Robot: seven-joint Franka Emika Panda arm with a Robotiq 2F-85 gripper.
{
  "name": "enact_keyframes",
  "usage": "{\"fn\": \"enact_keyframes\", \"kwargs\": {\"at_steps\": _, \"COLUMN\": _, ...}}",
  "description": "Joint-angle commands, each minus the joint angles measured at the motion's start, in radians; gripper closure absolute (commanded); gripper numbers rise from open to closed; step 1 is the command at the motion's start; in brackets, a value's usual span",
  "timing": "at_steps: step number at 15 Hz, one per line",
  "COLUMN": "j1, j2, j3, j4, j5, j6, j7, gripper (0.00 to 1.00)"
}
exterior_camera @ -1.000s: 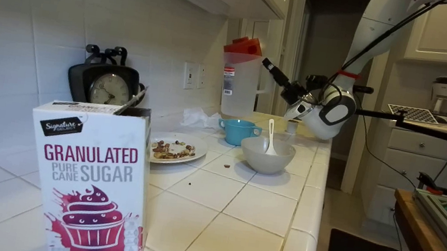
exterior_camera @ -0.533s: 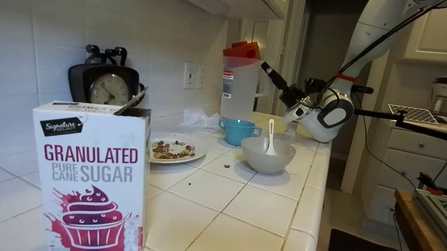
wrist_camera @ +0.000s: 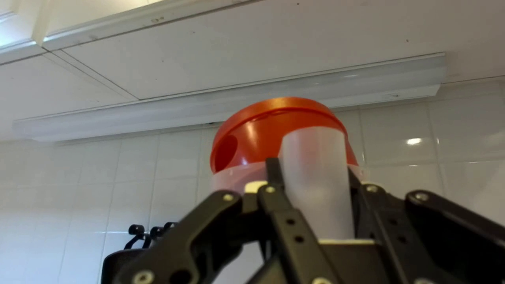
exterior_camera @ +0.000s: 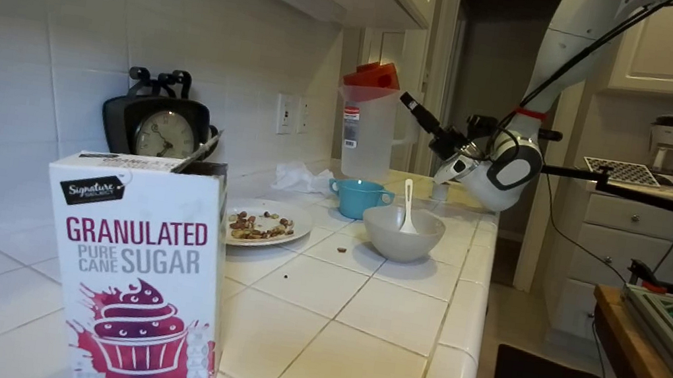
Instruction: Move the jug to the right.
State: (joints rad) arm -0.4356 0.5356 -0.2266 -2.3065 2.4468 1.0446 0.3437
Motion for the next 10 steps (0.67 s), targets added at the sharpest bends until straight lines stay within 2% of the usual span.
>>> {"fn": "enact_keyframes", "kwargs": {"at_steps": 1, "j1": -0.010, "j2": -0.071, "j3": -0.009, "j4": -0.088, "j5": -0.018, "j6": 0.028, "j7": -0.023, "gripper": 0.91}}
{"fn": "enact_keyframes", "kwargs": {"at_steps": 10, "j1": -0.003, "j2": -0.140, "j3": -0.032, "j4": -0.258, "j5": -0.016, "j6": -0.012, "j7": -0.048, "gripper": 0.91}}
